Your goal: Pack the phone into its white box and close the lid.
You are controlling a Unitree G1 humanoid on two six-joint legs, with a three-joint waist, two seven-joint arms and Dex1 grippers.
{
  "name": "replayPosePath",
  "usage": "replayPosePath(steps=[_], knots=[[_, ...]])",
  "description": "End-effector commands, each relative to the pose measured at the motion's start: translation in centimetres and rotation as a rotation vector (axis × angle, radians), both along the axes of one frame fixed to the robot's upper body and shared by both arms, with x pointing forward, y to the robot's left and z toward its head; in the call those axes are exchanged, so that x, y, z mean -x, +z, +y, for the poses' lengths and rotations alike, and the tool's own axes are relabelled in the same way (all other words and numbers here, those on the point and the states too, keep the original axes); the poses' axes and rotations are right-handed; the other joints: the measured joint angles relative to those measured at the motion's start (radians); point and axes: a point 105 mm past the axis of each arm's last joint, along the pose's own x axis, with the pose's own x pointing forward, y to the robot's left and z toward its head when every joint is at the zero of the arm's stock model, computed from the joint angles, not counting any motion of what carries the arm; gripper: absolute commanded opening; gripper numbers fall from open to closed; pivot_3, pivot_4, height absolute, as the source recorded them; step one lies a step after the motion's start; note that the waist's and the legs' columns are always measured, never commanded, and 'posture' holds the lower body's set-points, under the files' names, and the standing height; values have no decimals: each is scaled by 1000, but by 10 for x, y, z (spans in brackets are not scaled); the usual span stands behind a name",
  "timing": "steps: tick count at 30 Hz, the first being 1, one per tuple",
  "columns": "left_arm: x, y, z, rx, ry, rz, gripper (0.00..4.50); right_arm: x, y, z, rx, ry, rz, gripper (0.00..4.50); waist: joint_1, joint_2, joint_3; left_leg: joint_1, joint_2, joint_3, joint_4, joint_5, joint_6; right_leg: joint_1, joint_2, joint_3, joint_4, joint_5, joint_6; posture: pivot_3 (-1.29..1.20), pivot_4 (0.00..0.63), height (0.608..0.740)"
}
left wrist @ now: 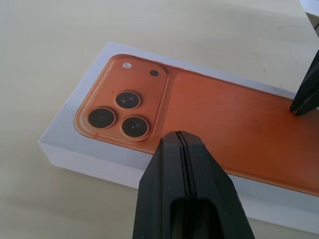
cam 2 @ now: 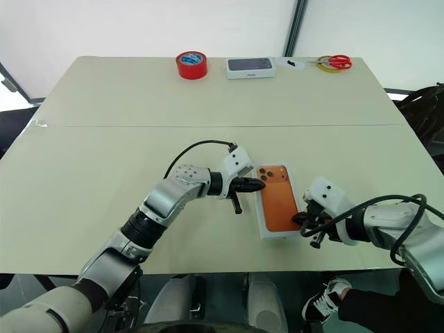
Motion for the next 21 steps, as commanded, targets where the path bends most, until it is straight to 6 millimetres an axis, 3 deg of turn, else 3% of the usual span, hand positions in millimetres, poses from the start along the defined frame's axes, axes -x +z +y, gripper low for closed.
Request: replayPosePath(steps=[1, 5, 9, 16, 21], knots=[[-2, 4, 4, 5, 7, -27, 0, 3, 0, 6, 19, 25, -15, 26, 0, 0, 0, 0, 0, 0, 0, 0, 0, 0, 0, 0, 0, 0, 0, 0, 150, 732], [-20, 33, 30, 106, 112, -82, 0, -24, 28, 1, -24, -32, -199, 26, -4, 0, 0, 0, 0, 0, 0, 0, 0, 0, 0, 0, 0, 0, 0, 0, 150, 732], [-35, 57, 88, 160, 290, -161, 0, -65, 64, -17, -111, -189, -458, 26, -6, 0, 0, 0, 1, 0, 0, 0, 0, -1, 1, 0, 1, 2, 2, 0, 150, 732], [-32, 56, 211, 101, 645, -224, 0, -106, 72, -39, -217, -333, -535, 26, -2, 0, 0, 0, 1, 1, -1, 0, 0, -2, 0, 0, 1, 2, 3, 0, 150, 732], [-19, 50, 271, 86, 847, -210, 0, -120, 62, -32, -258, -303, -517, 26, -1, 0, 0, 0, 0, 1, -1, 0, 0, -1, -1, 0, 1, 2, 2, 0, 150, 732]])
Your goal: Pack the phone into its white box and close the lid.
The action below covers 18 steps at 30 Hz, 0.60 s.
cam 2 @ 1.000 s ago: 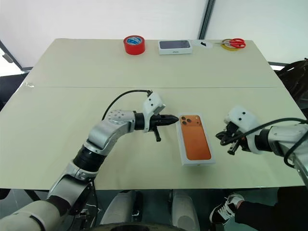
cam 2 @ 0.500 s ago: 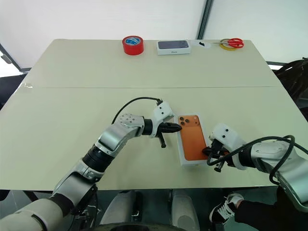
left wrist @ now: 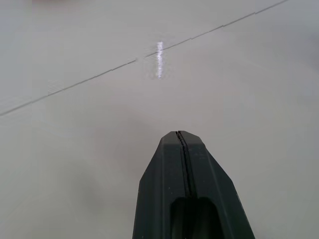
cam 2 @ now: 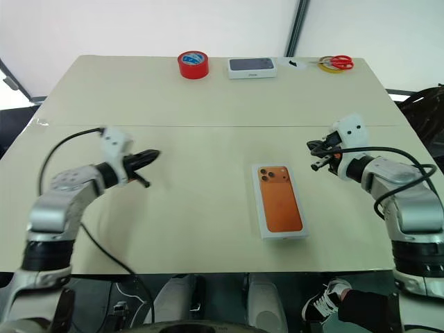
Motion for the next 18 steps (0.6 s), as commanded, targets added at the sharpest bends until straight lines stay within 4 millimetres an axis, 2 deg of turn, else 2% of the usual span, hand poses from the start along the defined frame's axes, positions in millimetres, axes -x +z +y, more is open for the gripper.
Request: replayPosePath(steps=[1, 7, 18], knots=[[7, 18, 24, 5, 81, -62, 0, -7, 7, 8, 3, 45, -46, 26, 0, 0, 0, 0, 0, 0, 0, 0, 0, 0, 0, 0, 0, 0, 0, 0, 150, 732], [10, 24, 42, -5, 147, -74, 0, -6, -2, 24, 14, 127, -27, 26, -1, 0, 0, 0, 0, 0, 0, 0, 0, 0, 0, 0, 0, 0, 0, 0, 150, 732], [5, 26, 41, -5, 156, -76, 0, -3, -7, 31, 16, 156, -32, 26, -1, 0, 0, 0, 0, 0, 0, 0, 0, 0, 0, 0, 1, 0, 0, 0, 150, 732]])
